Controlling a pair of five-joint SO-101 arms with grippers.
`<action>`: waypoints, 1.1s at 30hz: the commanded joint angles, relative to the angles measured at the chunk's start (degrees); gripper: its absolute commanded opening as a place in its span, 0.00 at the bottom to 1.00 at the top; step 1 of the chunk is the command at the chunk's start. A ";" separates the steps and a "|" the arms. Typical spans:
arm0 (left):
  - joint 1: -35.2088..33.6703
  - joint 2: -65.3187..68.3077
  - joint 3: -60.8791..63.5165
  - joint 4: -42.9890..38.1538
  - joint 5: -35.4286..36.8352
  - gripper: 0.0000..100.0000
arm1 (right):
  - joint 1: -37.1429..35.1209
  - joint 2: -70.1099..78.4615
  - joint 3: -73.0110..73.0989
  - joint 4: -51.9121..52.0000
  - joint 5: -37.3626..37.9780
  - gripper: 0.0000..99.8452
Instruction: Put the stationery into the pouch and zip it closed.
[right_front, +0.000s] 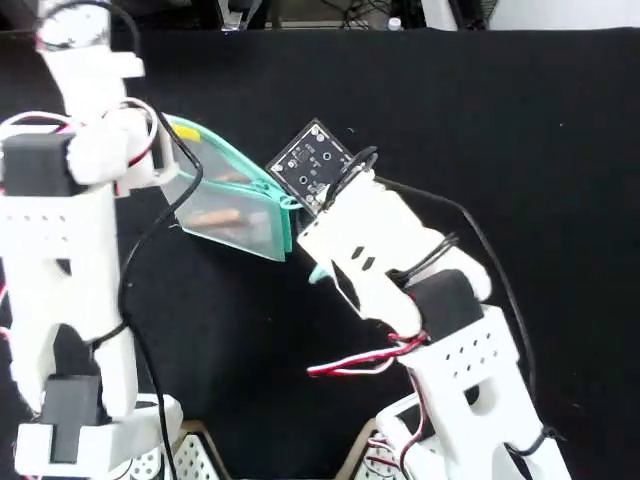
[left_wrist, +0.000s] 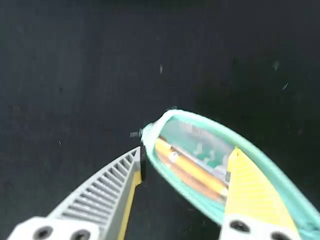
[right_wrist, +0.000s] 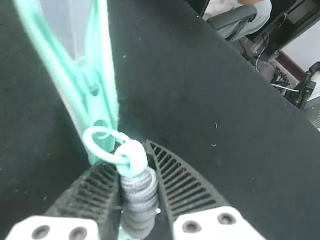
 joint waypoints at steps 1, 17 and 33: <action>-0.40 -5.63 -7.78 0.35 0.35 0.28 | -0.18 0.48 1.01 -5.36 0.53 0.01; 7.25 -44.66 40.04 -4.57 0.26 0.27 | -0.26 0.57 -7.78 -5.71 0.00 0.01; 5.32 -50.29 85.76 -57.93 10.20 0.28 | -2.73 5.58 -10.07 -5.36 0.44 0.01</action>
